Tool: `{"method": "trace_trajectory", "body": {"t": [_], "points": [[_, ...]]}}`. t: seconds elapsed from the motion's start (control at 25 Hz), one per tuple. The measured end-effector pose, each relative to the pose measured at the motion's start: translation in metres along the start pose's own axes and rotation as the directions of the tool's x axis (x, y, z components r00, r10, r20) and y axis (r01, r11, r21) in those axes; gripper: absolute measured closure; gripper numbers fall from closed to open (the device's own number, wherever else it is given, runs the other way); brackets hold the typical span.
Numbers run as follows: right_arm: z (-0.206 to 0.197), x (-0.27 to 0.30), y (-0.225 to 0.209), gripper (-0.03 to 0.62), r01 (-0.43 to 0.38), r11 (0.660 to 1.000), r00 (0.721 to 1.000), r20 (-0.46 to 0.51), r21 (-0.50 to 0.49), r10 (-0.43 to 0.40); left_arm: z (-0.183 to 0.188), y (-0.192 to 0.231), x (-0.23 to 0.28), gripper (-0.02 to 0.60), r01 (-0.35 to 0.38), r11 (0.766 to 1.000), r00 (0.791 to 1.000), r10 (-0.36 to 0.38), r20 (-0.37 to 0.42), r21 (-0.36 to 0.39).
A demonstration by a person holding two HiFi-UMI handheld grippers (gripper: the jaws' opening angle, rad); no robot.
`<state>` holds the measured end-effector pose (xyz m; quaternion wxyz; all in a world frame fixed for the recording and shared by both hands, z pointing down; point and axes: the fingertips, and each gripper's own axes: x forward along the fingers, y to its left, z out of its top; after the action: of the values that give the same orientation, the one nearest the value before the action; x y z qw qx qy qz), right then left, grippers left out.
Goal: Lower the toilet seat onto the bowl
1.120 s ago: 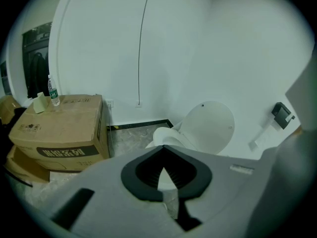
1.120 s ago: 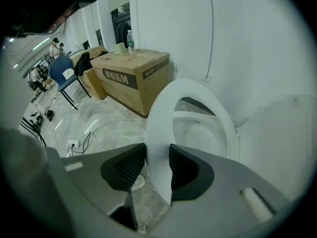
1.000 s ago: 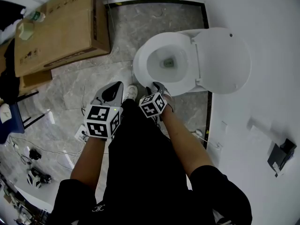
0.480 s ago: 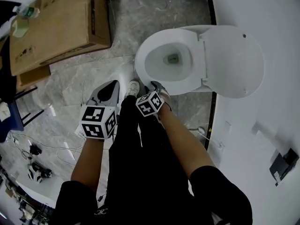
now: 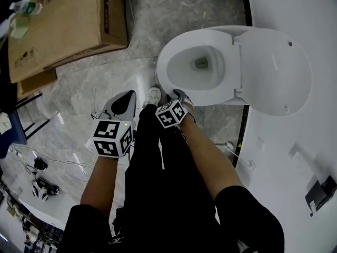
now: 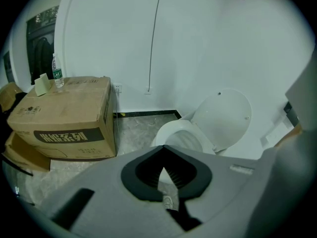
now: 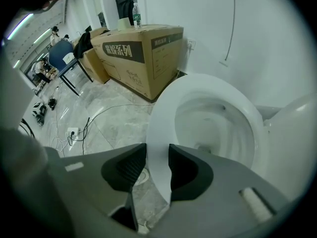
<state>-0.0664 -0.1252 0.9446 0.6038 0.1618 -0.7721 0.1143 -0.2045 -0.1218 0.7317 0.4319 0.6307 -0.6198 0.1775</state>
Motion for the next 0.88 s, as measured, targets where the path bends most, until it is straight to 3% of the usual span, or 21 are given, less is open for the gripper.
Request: {"method": "trace_trajectory", "body": {"t": [0.68,0.88], "points": [[-0.013,0.047,0.0,0.442,-0.013,1.0,0.997,-0.082,0.024,0.015,-0.009,0.019,0.028,0.574,0.024,1.0,0.999,-0.024,-0.021,-0.002],[-0.01,0.048,0.002,0.444,-0.003,0.999,0.998,-0.059,0.033,0.005,-0.016,0.026,0.031,0.574,0.029,1.0,0.999,-0.029,-0.033,-0.001]]}}
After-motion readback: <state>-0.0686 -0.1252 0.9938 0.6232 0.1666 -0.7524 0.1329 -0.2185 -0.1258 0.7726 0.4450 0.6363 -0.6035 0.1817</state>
